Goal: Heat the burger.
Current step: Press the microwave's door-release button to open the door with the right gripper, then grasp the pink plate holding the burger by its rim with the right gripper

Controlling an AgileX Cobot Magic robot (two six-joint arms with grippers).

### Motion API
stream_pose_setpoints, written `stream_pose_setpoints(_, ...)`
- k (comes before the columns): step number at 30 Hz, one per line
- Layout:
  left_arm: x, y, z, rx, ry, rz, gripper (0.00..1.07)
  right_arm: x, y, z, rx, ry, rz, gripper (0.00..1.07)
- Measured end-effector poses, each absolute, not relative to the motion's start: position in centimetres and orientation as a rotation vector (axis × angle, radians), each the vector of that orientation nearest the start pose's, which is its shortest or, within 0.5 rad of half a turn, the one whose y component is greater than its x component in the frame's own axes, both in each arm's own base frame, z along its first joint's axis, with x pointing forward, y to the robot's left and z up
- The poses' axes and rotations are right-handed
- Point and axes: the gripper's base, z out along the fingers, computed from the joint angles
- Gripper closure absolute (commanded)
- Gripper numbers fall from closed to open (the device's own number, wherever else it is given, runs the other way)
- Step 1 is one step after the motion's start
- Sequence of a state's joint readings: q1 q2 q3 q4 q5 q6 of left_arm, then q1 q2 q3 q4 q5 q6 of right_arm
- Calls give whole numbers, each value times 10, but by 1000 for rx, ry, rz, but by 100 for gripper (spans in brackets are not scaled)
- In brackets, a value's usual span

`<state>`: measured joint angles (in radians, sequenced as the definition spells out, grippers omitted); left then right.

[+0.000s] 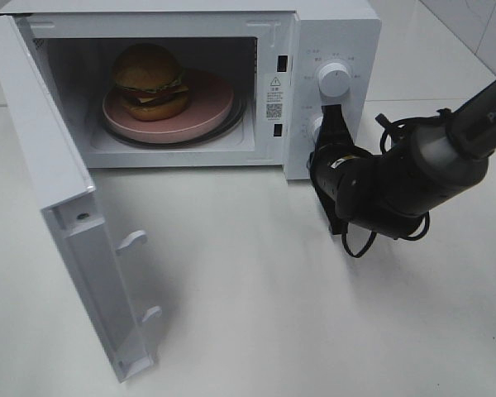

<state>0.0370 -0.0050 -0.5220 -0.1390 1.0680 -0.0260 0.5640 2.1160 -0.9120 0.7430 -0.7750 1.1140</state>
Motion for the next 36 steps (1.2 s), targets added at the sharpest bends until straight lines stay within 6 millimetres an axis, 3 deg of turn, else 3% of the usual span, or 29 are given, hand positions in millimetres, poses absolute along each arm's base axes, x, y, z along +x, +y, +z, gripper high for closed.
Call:
stream_pose_setpoints(14,-9,-11,283,-54,2020,-159,9,303,146,118,1240,1788,835,107)
stream_pose_setpoints(22,-9,-11,283,-54,2020,-159,9,275,133,132,1066,1933,737,106)
stream_pose_setpoints(24,-9,-11,283,-54,2020,-159,9,262,130,139,914,2045,673,105)
stream_pose_setpoints(27,-9,-11,283,-54,2020,-159,9,259,130,141,863,2075,660,105)
stream_pose_setpoints(29,-9,-11,283,-54,2020,-159,9,252,133,149,654,2186,618,104)
stream_pose_setpoints(30,-9,-11,283,-54,2020,-159,9,252,133,149,654,2186,618,104)
stream_pose_setpoints(32,-9,-11,283,-54,2020,-159,9,246,135,157,486,2251,591,103)
stream_pose_setpoints(35,-9,-11,283,-54,2020,-159,9,244,135,159,440,2267,583,103)
stream_pose_setpoints(36,-9,-11,283,-54,2020,-159,9,240,136,162,336,2306,567,103)
